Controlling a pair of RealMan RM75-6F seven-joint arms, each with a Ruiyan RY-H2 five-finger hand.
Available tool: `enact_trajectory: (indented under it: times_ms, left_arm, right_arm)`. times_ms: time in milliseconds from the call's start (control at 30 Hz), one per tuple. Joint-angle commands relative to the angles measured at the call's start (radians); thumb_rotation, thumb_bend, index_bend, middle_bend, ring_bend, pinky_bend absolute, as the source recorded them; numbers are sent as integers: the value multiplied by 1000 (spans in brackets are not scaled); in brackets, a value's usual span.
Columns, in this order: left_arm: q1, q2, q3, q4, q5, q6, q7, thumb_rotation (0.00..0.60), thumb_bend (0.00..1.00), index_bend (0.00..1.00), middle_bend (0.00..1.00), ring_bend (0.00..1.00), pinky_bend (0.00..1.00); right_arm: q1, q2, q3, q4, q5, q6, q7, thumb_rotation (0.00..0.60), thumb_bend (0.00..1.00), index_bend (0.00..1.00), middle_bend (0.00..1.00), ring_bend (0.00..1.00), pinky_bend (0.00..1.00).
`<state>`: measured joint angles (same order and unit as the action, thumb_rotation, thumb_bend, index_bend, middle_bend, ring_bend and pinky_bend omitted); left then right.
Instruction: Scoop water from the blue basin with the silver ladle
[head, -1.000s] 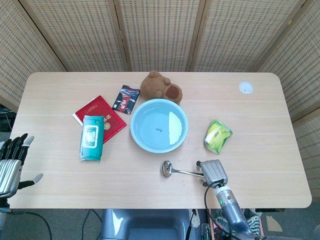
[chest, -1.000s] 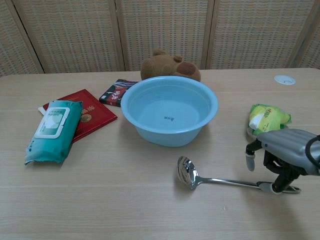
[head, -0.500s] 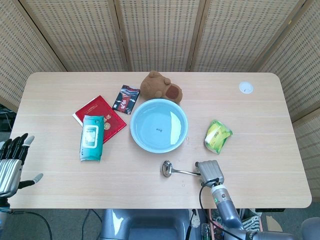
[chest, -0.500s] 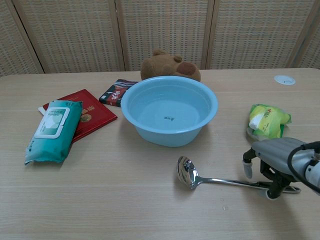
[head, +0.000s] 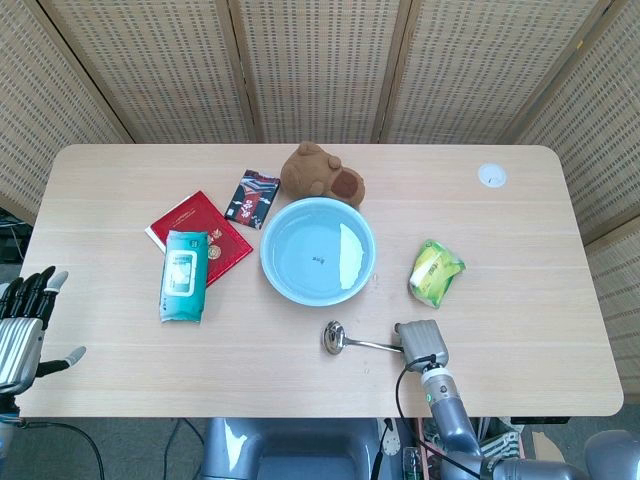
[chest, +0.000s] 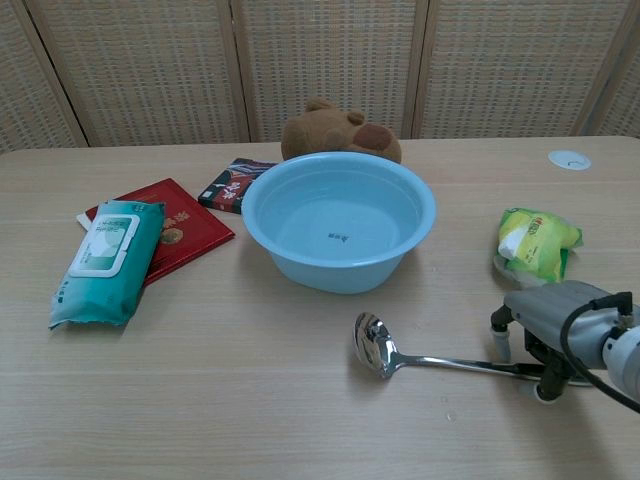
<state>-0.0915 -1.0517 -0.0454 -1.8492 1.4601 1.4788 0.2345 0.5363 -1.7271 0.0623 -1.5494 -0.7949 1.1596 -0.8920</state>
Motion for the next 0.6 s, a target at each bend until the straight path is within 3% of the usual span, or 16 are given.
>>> enact_trajectory:
  times_ms: [33, 200, 400, 600]
  left_arm:
    - [1, 0, -1, 0, 0, 2, -1, 600, 0, 0, 0, 0, 0]
    - [-1, 0, -2, 1, -4, -1, -2, 600, 0, 0, 0, 0, 0]
    - [-1, -1, -1, 0, -5, -2, 1, 600, 0, 0, 0, 0, 0]
    - [-1, -1, 0, 0, -5, -2, 1, 600, 0, 0, 0, 0, 0]
  right_arm:
    - [3, -3, 0, 4, 7, 0, -2, 600, 293, 459, 912, 844, 1000]
    - [10, -4, 0, 4, 29, -5, -13, 600, 336, 495, 914, 844, 1000]
    - [15, -1, -3, -1, 31, -7, -8, 600, 555, 585, 915, 844, 1000]
    - [14, 9, -6, -8, 17, -6, 17, 600, 781, 604, 915, 844, 1000]
